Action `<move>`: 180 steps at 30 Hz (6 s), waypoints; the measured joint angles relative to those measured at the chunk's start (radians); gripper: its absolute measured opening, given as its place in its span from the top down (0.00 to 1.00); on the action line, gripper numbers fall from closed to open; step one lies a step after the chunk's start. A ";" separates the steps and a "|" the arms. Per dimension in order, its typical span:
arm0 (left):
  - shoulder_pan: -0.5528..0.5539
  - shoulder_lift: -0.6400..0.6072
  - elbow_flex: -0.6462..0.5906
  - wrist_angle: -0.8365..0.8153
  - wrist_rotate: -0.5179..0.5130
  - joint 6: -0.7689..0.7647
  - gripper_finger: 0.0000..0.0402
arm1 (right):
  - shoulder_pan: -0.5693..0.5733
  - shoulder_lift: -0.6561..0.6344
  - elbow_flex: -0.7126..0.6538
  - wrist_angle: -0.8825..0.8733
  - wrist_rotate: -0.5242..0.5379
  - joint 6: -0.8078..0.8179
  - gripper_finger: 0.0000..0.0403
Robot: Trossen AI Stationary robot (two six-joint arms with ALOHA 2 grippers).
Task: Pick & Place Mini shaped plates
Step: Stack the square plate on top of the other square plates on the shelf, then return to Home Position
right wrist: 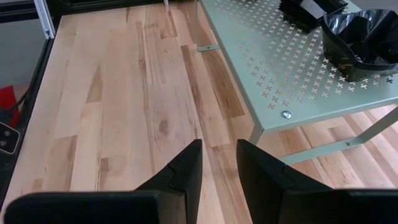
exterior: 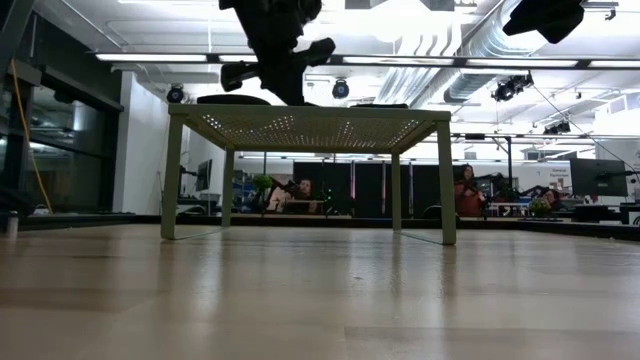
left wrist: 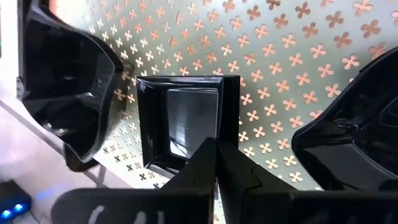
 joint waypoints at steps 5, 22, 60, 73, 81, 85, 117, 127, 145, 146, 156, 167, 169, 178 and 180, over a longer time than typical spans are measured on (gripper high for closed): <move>0.000 0.000 0.000 -0.007 -0.013 -0.022 1.00 | 0.000 0.000 0.000 0.000 0.000 -0.001 0.77; -0.001 -0.003 0.000 -0.011 -0.100 -0.051 0.76 | 0.000 0.000 0.000 0.000 -0.003 0.006 0.77; -0.001 -0.133 0.001 -0.110 -0.022 -0.360 0.75 | 0.013 -0.002 0.000 -0.008 0.072 -0.039 0.77; -0.001 -0.353 -0.088 -0.109 0.128 -0.453 0.75 | 0.223 -0.057 0.000 -0.313 0.393 0.215 0.77; -0.017 -0.651 -0.502 0.121 0.122 -0.575 0.75 | 0.379 -0.085 0.000 -0.465 0.587 0.405 0.77; -0.071 -0.824 -0.719 0.267 0.096 -0.655 0.75 | 0.401 -0.126 -0.058 -0.437 0.673 0.427 0.77; -0.466 -1.089 -0.960 0.496 -0.190 -0.728 0.75 | 0.228 -0.944 -0.685 0.903 0.306 -0.838 0.77; -0.465 -1.247 -1.084 0.544 -0.198 -0.753 0.75 | 0.123 -0.942 -0.712 0.749 0.160 -0.608 0.77; -0.465 -1.621 -1.354 0.634 -0.211 -0.856 0.75 | -0.235 -0.939 -0.842 0.803 -0.239 -0.454 0.77; -0.465 -1.631 -1.375 0.658 -0.215 -0.861 0.75 | -0.257 -0.935 -0.842 0.808 -0.252 -0.454 0.77; -0.465 -1.665 -1.542 0.900 -0.243 -0.861 0.75 | -0.447 -0.922 -0.842 0.705 -0.470 -0.443 0.77; -0.465 -1.650 -1.635 1.017 -0.314 -0.950 0.75 | -0.589 -0.917 -0.841 0.686 -0.551 -0.470 0.77; -0.465 -1.653 -1.635 1.006 -0.289 -0.993 0.75 | -0.601 -0.917 -0.842 0.689 -0.571 -0.470 0.77; -0.465 -1.644 -1.637 0.997 -0.246 -1.039 0.75 | -0.608 -0.916 -0.842 0.681 -0.546 -0.485 0.77; -0.465 -1.643 -1.637 0.996 -0.247 -1.024 0.75 | -0.608 -0.916 -0.842 0.680 -0.546 -0.497 0.77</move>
